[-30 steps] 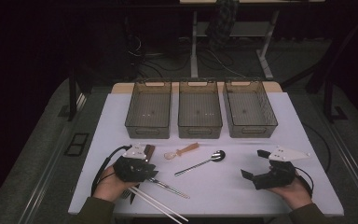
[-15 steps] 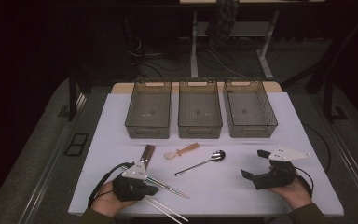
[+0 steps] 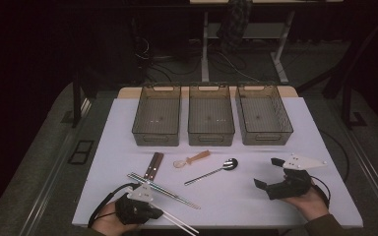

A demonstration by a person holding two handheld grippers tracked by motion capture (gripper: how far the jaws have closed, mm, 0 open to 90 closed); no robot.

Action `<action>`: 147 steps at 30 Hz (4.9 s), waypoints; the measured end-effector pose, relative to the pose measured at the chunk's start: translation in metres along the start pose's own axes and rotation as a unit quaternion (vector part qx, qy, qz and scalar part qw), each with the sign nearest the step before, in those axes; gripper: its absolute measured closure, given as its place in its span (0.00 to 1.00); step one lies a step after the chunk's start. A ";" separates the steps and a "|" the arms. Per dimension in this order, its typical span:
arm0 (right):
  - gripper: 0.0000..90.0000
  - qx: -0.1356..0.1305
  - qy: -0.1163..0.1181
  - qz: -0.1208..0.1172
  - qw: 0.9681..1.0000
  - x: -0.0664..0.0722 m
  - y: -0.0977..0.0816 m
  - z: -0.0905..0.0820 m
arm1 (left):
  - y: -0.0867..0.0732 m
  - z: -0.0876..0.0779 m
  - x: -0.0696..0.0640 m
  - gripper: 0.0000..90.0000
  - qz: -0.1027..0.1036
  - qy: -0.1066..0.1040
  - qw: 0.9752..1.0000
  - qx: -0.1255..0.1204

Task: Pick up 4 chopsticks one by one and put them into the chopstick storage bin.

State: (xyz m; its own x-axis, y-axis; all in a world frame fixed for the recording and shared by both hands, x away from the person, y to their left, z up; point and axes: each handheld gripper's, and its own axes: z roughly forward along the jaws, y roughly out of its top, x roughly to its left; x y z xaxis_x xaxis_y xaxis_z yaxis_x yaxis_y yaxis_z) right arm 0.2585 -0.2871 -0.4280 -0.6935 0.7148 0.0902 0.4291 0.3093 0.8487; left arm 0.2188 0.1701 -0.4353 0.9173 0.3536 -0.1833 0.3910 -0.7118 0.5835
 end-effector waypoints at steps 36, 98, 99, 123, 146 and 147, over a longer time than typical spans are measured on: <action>0.00 -0.003 -0.003 0.001 1.000 0.000 0.000 -0.001 | 0.049 0.041 -0.011 0.99 0.059 0.001 0.998 -0.004; 0.00 -0.006 0.001 0.003 1.000 0.000 0.000 -0.002 | 0.112 0.084 0.023 0.99 0.036 0.056 0.997 -0.040; 0.00 -0.006 0.001 0.003 1.000 0.000 0.000 -0.002 | 0.111 0.082 0.023 0.99 0.031 0.050 0.997 -0.043; 0.00 -0.002 0.000 0.003 1.000 0.001 0.000 -0.001 | -0.022 -0.051 0.091 0.99 -0.126 0.164 0.976 -0.067; 0.00 -0.001 -0.001 0.001 1.000 0.001 0.000 -0.001 | -0.019 -0.037 0.094 0.99 -0.125 0.142 0.981 -0.032; 0.00 -0.001 -0.001 0.001 1.000 0.001 0.000 -0.001 | -0.020 -0.037 0.093 0.99 -0.125 0.141 0.982 -0.032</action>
State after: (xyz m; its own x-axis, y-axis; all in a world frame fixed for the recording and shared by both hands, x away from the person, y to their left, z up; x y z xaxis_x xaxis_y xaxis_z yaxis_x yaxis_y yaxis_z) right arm 0.2575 -0.2870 -0.4276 -0.6915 0.7165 0.0919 0.4297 0.3058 0.8496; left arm 0.2939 0.2396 -0.4343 0.7322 0.6727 -0.1067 0.5876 -0.5447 0.5984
